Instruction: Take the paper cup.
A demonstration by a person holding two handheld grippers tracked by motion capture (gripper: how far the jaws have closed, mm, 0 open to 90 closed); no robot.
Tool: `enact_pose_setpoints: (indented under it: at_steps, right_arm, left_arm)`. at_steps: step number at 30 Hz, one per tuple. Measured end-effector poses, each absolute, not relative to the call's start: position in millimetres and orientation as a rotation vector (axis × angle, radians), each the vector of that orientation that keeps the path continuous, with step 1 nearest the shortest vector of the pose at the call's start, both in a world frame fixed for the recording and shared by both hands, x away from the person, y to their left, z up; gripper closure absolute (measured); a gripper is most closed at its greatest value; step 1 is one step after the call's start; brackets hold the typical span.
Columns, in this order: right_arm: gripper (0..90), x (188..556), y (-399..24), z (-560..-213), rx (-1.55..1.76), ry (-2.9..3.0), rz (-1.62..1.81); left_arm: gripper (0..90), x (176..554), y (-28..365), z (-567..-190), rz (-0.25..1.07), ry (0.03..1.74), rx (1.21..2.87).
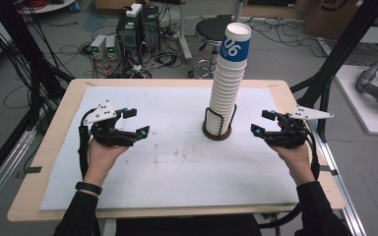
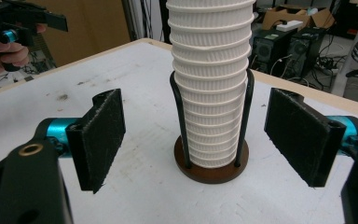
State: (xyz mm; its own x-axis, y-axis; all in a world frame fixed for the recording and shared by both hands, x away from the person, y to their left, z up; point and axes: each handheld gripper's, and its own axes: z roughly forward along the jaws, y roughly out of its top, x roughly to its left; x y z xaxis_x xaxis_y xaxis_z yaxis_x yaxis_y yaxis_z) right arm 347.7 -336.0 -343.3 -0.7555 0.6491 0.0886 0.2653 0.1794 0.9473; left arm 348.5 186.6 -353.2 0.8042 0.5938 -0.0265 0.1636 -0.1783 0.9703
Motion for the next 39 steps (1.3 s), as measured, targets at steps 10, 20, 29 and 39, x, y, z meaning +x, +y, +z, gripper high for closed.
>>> enact_pose_setpoints:
  at_steps: [10, 20, 29, 39]
  right_arm:
    - [20.5, 348, -336, -343, 0.866, 2.111, 1.63]
    - [20.5, 346, -335, -339, 0.853, 2.094, 1.648]
    - [20.5, 346, -334, -331, 0.837, 2.063, 1.687]
    - [20.4, 355, -332, -314, 0.808, 2.034, 1.738]
  left_arm:
    - [18.4, 348, 187, -350, 0.432, 0.593, 1.738]
    - [18.5, 347, 186, -350, 0.421, 0.597, 1.748]
    - [18.4, 348, 186, -350, 0.408, 0.599, 1.746]
    - [18.5, 348, 184, -350, 0.389, 0.601, 1.748]
